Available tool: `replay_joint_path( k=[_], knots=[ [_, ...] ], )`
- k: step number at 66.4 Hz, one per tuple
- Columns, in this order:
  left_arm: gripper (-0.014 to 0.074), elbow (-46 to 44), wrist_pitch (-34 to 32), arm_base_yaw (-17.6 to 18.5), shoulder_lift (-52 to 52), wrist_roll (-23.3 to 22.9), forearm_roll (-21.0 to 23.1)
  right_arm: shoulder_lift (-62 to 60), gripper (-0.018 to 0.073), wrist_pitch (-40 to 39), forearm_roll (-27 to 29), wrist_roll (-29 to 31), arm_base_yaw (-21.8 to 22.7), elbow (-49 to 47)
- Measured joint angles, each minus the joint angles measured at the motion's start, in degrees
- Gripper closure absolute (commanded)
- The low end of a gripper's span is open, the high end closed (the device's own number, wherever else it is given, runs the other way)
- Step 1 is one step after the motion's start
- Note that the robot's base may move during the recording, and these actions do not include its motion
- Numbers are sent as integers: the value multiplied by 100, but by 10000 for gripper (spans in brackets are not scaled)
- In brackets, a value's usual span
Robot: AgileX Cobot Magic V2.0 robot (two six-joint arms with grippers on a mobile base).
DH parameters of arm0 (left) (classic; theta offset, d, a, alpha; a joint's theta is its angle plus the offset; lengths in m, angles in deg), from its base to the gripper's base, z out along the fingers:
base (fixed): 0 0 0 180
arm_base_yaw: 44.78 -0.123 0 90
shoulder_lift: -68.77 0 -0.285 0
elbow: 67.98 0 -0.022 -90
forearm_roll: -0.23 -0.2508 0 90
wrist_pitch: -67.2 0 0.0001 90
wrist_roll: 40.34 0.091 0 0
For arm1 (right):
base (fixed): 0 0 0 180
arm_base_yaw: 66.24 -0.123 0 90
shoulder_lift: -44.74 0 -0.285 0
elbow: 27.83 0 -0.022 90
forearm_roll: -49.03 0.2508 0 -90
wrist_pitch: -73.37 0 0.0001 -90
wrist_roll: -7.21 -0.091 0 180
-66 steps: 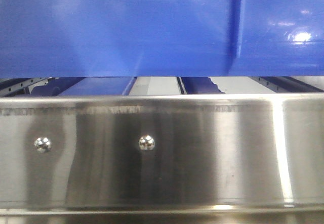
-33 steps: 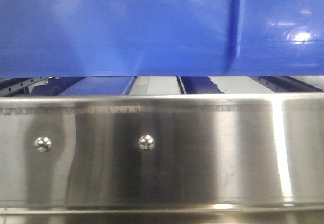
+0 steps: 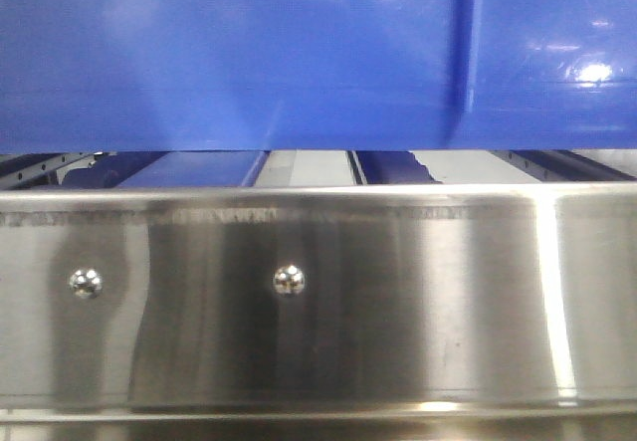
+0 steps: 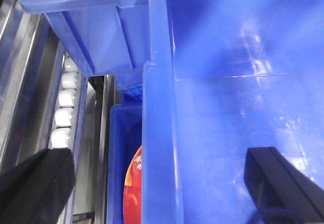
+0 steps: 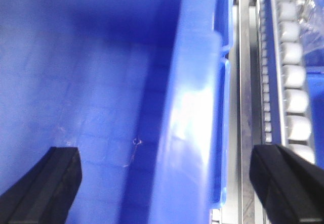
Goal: Move blue bin to conveyor side
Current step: 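Pull the blue bin off the roller shelf toward the robot with both grippers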
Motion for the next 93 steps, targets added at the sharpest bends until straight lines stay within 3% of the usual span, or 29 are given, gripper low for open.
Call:
replay_joint_path(
  k=[18,27,42,56,93],
  knots=[
    [17,49,-70,-25,233,0,0,0,1,-24,0,0,0,0],
    [17,141,-80,-230,233,59,68,0,1,-59,0,0,0,0],
    [17,189,-210,-646,242,526,747,0,1,-59,0,0,0,0],
    [17,213,-298,-641,388,686,1051,0,1,-59,0,0,0,0],
    [17,225,-320,-641,797,720,1051,0,1,-115,0,0,0,0]
  ],
)
